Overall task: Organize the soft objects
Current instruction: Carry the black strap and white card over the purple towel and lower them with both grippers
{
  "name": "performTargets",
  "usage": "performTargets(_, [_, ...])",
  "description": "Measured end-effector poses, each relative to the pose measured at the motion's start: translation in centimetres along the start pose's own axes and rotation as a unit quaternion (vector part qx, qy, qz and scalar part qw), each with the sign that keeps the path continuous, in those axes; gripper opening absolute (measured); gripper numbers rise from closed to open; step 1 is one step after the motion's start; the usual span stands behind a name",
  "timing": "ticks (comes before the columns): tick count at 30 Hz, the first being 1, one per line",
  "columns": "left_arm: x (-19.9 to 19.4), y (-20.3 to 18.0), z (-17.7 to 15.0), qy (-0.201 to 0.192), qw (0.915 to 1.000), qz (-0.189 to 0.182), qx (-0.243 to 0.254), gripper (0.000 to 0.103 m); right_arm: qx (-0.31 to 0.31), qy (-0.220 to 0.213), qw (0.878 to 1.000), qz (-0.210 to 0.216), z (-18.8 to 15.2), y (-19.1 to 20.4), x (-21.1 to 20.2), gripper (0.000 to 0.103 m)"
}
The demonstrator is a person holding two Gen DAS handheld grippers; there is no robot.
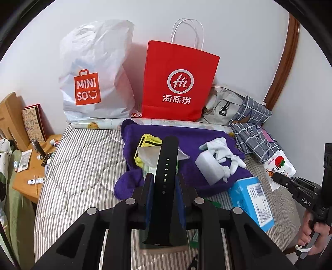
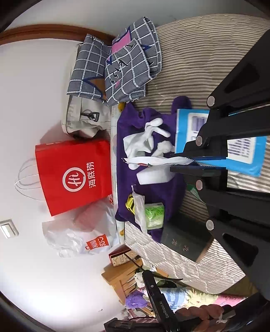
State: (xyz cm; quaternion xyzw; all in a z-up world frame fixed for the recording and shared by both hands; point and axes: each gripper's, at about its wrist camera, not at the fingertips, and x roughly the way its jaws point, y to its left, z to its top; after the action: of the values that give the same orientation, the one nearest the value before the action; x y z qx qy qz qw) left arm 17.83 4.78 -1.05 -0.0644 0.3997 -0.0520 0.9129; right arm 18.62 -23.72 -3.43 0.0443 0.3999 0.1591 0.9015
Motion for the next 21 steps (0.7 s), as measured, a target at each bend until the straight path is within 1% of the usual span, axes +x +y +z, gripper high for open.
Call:
performTargets(4, [1.4, 0.0, 0.8, 0.007, 1.0000, 0.001, 0.001, 0.020, -0.003, 0.017, 1.000, 0.001, 0.8, -0.2, 2.5, 0.004])
performTargets(9, [3.3, 0.4, 1.6, 0.020, 0.9998, 0.003, -0.003, 0.020, -0.001, 0.038, 0.999, 0.018, 1.7, -0.4, 5.4, 0.004])
performTargets(13, [5.2, 0.9, 2.3, 0.033, 0.9994, -0.007, -0.011, 0.020, -0.003, 0.050, 0.998, 0.023, 2.3, -0.5, 7.4, 0.004])
performTargets(16, [6.5, 1.2, 3.0, 0.041, 0.9991, -0.001, -0.014, 0.020, -0.005, 0.059, 0.998, 0.023, 2.8, -0.5, 9.0, 0.004])
performTargets(21, [8.8, 1.2, 4.3, 0.053, 0.9985, -0.001, -0.017, 0.020, -0.008, 0.078, 0.996, 0.030, 3.3, -0.9, 11.4, 0.004])
